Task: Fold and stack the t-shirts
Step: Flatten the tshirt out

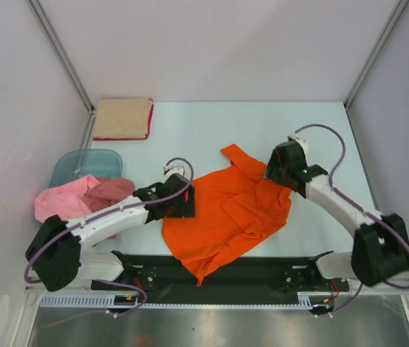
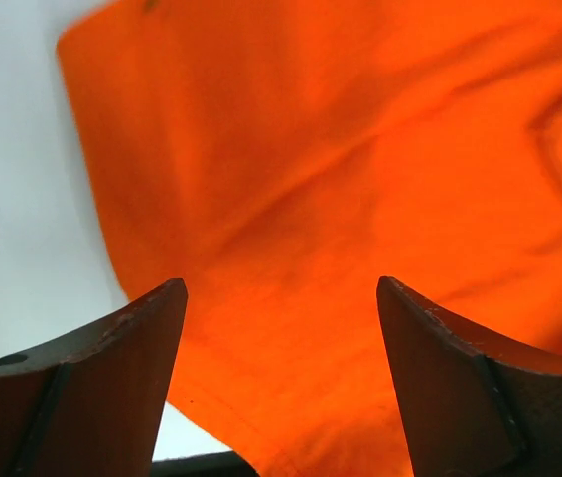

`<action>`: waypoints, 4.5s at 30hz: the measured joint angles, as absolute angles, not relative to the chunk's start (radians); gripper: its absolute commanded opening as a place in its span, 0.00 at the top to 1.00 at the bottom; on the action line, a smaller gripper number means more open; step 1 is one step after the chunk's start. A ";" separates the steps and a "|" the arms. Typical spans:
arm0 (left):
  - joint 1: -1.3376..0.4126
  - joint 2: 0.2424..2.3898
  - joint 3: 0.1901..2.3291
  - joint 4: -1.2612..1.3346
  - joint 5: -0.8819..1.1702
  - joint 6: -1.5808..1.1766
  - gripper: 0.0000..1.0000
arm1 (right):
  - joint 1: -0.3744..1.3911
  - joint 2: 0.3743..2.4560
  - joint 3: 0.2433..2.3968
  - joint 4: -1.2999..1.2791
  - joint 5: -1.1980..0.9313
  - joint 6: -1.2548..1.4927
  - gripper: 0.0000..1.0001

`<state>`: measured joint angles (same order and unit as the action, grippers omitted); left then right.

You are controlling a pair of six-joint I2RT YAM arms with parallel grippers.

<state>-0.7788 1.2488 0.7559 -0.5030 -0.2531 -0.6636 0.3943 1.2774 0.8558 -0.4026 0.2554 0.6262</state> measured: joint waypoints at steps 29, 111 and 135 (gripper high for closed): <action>-0.434 1.855 1.195 -0.805 -0.053 -0.751 1.00 | 0.295 2.011 1.387 -0.413 0.136 0.256 1.00; -0.626 0.702 0.737 -0.717 -0.339 -0.706 0.00 | 0.578 2.497 2.181 -0.643 0.290 0.432 0.82; -0.315 1.316 0.797 -0.607 -0.173 -0.875 0.03 | 0.529 1.543 1.551 -0.742 0.452 0.431 1.00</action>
<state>-0.3145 1.3163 0.7971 -0.6075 -0.1726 -0.8753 0.5289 1.5433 1.5505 -0.7422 0.4519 0.4309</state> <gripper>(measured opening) 0.978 0.015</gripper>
